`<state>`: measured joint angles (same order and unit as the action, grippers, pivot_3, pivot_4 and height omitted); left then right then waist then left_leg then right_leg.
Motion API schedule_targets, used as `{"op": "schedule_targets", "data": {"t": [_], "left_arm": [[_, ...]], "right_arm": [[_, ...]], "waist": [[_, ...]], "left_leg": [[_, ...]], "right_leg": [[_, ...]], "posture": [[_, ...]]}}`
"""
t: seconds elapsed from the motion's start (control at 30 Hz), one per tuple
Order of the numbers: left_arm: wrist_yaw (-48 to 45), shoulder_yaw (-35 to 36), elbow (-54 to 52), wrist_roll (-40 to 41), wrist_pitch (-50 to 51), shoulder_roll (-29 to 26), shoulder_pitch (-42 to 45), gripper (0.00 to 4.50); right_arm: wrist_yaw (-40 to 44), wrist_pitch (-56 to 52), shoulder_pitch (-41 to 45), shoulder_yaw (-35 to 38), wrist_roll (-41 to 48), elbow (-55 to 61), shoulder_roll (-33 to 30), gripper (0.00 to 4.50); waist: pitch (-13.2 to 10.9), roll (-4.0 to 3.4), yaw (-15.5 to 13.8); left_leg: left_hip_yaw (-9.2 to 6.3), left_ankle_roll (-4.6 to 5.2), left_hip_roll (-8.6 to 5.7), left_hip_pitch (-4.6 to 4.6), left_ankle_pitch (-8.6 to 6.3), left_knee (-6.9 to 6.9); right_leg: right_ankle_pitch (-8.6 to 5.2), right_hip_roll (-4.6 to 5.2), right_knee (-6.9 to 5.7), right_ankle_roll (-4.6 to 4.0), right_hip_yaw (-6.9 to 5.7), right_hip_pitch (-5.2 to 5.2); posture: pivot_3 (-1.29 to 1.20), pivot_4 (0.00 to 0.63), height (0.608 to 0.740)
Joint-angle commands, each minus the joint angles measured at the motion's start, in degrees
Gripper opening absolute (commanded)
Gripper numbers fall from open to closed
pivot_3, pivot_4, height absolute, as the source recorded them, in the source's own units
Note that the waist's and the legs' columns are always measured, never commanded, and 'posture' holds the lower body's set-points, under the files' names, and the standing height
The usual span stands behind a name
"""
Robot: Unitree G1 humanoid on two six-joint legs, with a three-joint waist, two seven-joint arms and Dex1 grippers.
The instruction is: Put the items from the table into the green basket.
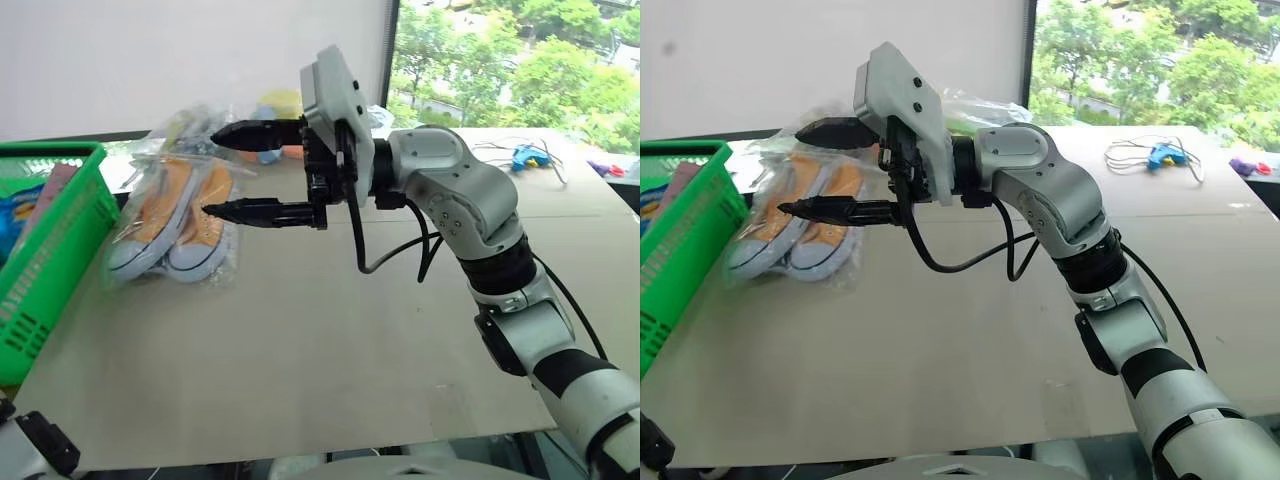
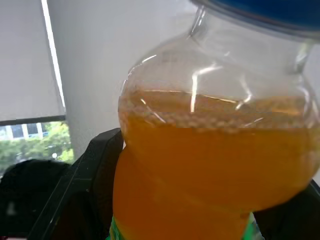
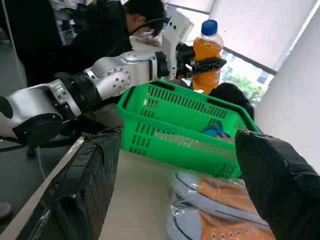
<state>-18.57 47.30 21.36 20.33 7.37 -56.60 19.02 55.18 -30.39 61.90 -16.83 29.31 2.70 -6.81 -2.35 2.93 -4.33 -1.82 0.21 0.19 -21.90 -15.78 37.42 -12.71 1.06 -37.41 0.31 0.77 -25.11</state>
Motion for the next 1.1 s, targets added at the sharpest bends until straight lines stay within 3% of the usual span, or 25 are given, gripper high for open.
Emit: {"op": "schedule_targets", "data": {"t": [0.03, 0.07, 0.1, 0.13, 0.17, 0.83, 1.1], "left_arm": [[-3.5, 1.0, 4.7, -2.7, -8.1, -4.4, -1.6, 2.87], [-4.3, 1.1, 6.2, -2.3, -8.7, -4.5, -1.8, 2.87], [-4.7, 1.1, 7.1, -2.0, -9.1, -4.5, -1.6, 3.97], [-5.0, 0.7, 7.7, -1.7, -9.3, -4.4, -1.2, 4.38], [-5.3, 0.2, 8.0, -1.5, -9.6, -4.2, -0.8, 4.48], [-10.2, -3.3, -1.5, 5.1, -4.9, 2.8, 1.1, 4.48], [-10.2, -6.8, -13.6, 9.3, 1.7, 7.9, 0.1, 4.48]], "right_arm": [[1.9, 1.5, 1.5, 0.9, -0.1, 0.8, -0.2, 3.88], [2.2, 1.3, 1.4, 0.9, -0.1, 1.1, -0.4, 3.88], [2.3, 1.1, 1.3, 1.0, 0.0, 1.3, -0.5, 3.88], [2.4, 0.9, 1.3, 1.1, 0.0, 1.5, -0.7, 3.88], [2.4, 0.8, 1.2, 1.2, 0.0, 1.6, -0.9, 3.88], [-3.2, -1.0, 0.2, 1.1, -4.6, 0.6, -1.4, 3.88], [-5.9, -3.9, 0.4, 3.2, -3.0, 0.6, -0.3, 3.88]], "waist": [[0.1, 0.08, -0.5], [0.1, 0.10, -0.7], [0.1, 0.12, -1.0], [0.1, 0.15, -1.1], [0.1, 0.16, -1.2], [0.1, 0.01, 0.6], [0.1, 0.04, 0.5]], "left_leg": [[-0.05, 0.00, -0.07, -0.05, 0.00, 0.01], [-0.04, 0.01, -0.08, -0.05, 0.00, 0.01], [-0.04, 0.01, -0.11, -0.05, -0.01, 0.01], [-0.07, 0.04, -0.11, -0.04, -0.02, 0.02], [-0.14, 0.11, -0.10, -0.04, -0.06, 0.02], [-0.22, -0.26, 0.12, 0.21, 0.22, 0.01], [-0.23, -0.26, 0.11, 0.21, 0.22, 0.04]], "right_leg": [[0.01, 0.08, 0.03, 0.00, -0.05, 0.00], [0.01, 0.11, 0.04, 0.00, -0.07, 0.01], [0.01, 0.15, 0.04, 0.00, -0.10, 0.02], [0.01, 0.16, 0.02, 0.00, -0.14, 0.02], [0.01, 0.16, -0.02, 0.00, -0.22, 0.03], [0.11, -0.17, -0.59, -0.36, -0.32, 0.03], [0.11, -0.15, -0.60, -0.36, -0.31, 0.05]], "posture": [[0.19, 0.000, 0.740], [0.19, 0.000, 0.740], [0.19, 0.000, 0.740], [0.19, 0.000, 0.740], [0.19, 0.000, 0.740], [0.17, 0.000, 0.740], [0.17, 0.000, 0.740]]}}
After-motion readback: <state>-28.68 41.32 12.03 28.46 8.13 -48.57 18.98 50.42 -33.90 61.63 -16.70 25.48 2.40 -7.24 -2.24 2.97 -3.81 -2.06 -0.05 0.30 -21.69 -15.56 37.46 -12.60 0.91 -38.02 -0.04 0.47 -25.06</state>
